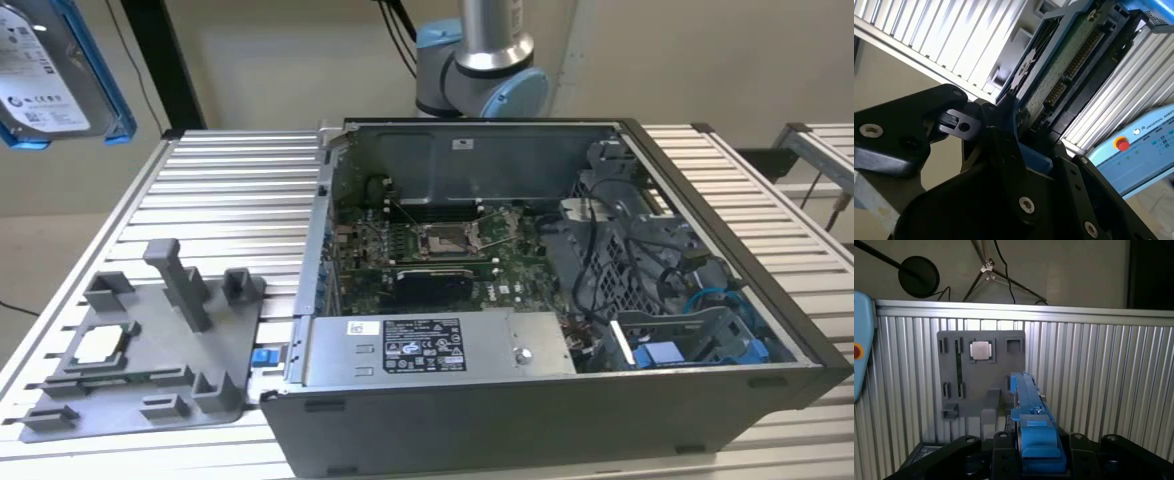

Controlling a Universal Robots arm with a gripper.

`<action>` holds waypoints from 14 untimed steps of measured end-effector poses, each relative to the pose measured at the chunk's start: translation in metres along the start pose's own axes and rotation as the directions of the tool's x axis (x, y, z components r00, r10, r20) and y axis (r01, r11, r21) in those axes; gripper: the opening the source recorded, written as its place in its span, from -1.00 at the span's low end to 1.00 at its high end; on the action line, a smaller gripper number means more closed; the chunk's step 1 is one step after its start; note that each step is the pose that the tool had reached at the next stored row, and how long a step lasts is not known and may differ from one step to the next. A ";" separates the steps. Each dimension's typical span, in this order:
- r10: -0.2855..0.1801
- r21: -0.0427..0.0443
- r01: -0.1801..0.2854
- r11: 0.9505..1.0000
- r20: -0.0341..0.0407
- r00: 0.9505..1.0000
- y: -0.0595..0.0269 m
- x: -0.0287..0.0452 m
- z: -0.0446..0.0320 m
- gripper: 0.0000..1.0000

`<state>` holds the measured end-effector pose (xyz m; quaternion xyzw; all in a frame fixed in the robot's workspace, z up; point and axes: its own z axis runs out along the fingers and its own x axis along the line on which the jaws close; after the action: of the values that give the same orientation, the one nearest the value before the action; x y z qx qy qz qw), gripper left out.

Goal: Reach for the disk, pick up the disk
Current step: 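Pick up the disk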

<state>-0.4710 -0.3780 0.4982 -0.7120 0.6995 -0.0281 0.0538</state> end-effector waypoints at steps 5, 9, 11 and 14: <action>0.000 -0.001 0.000 1.000 0.000 1.000 -0.0050 0.0000 0.0006 -1.00; 0.000 -0.003 0.000 1.000 0.000 1.000 -0.0134 0.0003 0.0016 -1.00; 0.000 -0.004 0.000 1.000 0.000 1.000 -0.0181 0.0004 0.0021 -1.00; 0.000 -0.006 0.000 1.000 0.000 1.000 -0.0260 0.0005 0.0030 -1.00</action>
<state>-0.4449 -0.3780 0.4982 -0.7121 0.6997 -0.0258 0.0516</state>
